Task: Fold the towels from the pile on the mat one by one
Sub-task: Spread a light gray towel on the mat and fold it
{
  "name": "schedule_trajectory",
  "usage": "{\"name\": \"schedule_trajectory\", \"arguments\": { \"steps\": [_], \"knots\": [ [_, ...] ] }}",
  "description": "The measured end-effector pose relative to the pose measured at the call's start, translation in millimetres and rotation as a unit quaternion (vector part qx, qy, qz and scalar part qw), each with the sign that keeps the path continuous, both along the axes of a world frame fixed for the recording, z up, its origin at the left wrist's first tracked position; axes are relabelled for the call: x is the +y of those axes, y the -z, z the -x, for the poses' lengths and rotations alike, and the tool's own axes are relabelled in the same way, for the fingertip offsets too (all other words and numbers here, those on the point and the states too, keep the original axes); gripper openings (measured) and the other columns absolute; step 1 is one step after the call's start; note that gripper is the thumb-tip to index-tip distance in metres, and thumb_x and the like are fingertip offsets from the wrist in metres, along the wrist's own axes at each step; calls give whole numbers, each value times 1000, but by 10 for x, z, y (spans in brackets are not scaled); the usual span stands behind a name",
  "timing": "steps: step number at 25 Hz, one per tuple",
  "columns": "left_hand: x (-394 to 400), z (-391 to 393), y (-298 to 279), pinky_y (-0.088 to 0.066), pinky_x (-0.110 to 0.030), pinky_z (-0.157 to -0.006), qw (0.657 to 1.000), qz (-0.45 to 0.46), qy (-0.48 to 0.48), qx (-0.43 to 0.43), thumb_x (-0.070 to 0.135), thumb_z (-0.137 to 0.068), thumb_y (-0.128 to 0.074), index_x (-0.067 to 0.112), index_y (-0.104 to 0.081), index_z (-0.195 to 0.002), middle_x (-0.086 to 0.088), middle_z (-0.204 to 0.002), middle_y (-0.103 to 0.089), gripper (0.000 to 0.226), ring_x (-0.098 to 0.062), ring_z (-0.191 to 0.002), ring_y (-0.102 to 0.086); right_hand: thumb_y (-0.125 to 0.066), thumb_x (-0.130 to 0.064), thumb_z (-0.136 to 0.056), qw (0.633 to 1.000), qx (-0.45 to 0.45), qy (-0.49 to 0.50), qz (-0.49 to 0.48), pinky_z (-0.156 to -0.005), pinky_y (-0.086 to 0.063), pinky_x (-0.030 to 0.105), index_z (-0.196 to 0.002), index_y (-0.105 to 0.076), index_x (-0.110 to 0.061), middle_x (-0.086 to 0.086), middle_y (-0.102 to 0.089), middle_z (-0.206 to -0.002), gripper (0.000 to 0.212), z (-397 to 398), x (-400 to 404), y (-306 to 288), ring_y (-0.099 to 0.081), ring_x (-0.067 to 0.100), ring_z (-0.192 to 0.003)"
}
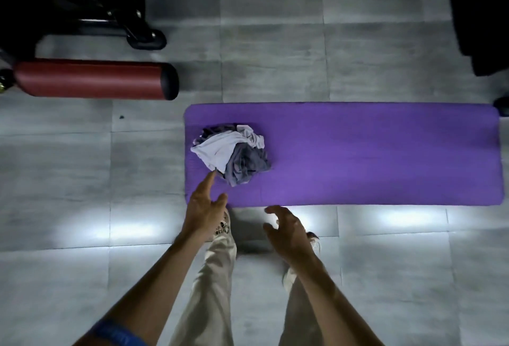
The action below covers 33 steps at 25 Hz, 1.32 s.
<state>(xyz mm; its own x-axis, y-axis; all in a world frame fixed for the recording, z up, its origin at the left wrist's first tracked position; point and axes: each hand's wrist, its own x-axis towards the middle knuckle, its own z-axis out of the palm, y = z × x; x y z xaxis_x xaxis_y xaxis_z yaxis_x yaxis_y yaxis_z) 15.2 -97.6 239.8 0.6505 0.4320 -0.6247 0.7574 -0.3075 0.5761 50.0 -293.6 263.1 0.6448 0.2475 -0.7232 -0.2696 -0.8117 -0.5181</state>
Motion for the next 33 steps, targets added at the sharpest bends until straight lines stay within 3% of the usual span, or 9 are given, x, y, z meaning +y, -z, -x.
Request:
{"name": "schedule_trajectory", "arguments": {
  "steps": [5, 9, 12, 16, 20, 23, 25, 29, 33],
  "knots": [
    [806, 197, 938, -45, -42, -103, 997, 46, -43, 46, 31, -88, -64, 21, -40, -147, -13, -140, -53, 64, -27, -125, -53, -58, -19, -91, 999, 19, -31, 21, -92, -43, 25, -125, -62, -19, 2, -62, -129, 34, -157, 1008, 995, -59, 21, -115],
    [1228, 298, 1857, -44, -40, -105, 996, 32, 34, 74, 33, -90, -61, 24, -36, -148, -8, -145, -48, 64, -25, -129, -48, -56, -20, -89, 984, 62, -146, 76, -99, -42, 29, -129, -58, -25, 5, -58, -135, 41, -204, 1446, 2158, -55, 24, -123],
    [1419, 317, 2417, -41, -42, -107, 995, 41, 61, 62, 44, -83, -53, 27, -35, -148, -5, -146, -46, 70, -24, -132, -45, -56, -19, -85, 984, 63, -139, 90, -97, -45, 30, -128, -58, -28, 6, -60, -134, 44, -418, 1728, 2974, -58, 25, -119],
    [1539, 270, 3213, -37, -41, -111, 995, 36, 77, 47, 26, -93, -59, 25, -36, -148, -6, -147, -44, 60, -21, -134, -42, -65, -23, -85, 998, 36, -17, 41, -83, -48, 27, -121, -63, -19, 5, -66, -117, 36, -764, 1989, 3931, -60, 24, -110],
    [1609, 147, 3637, -30, -31, -110, 985, 24, 162, 45, 26, -95, -57, 24, -36, -148, -3, -151, -40, 57, -19, -138, -37, -72, -22, -84, 974, 134, 179, -18, -75, -47, 27, -106, -64, -18, -3, -59, -94, 24, -1024, 2153, 4409, -56, 17, -92],
    [1713, 46, 3624, -38, -31, -104, 990, 22, 125, 69, 22, -94, -59, 22, -45, -143, -6, -143, -49, 51, -21, -129, -48, -70, -12, -83, 901, 214, 333, -177, -58, -46, 24, -96, -68, -21, -2, -63, -83, 16, -979, 2166, 4288, -60, 16, -78],
    [1718, -36, 3399, -44, -33, -100, 994, 20, 88, 63, 20, -92, -61, 22, -50, -138, -7, -137, -54, 47, -22, -121, -54, -64, -9, -87, 851, 240, 378, -276, -57, -43, 21, -104, -68, -20, -5, -62, -77, 22, -971, 2113, 3894, -57, 10, -69],
    [1594, -350, 2632, -46, -39, -102, 996, 35, 77, 27, 19, -87, -67, 24, -41, -145, -5, -144, -48, 64, -21, -127, -50, -68, -7, -78, 794, 248, 385, -400, -58, -46, 21, -104, -74, -12, -3, -61, -68, 27, -1035, 1893, 2603, -55, 7, -63],
    [1422, -791, 1411, -43, -39, -106, 996, 41, 13, -78, 13, -75, -78, 28, -31, -150, 1, -147, -44, 90, -16, -130, -45, -89, -32, -58, 746, 233, 367, -505, -70, -44, 30, -104, -76, -10, 2, -62, -75, 53, -1116, 1644, 1032, -56, 10, -70]
  ]
}}
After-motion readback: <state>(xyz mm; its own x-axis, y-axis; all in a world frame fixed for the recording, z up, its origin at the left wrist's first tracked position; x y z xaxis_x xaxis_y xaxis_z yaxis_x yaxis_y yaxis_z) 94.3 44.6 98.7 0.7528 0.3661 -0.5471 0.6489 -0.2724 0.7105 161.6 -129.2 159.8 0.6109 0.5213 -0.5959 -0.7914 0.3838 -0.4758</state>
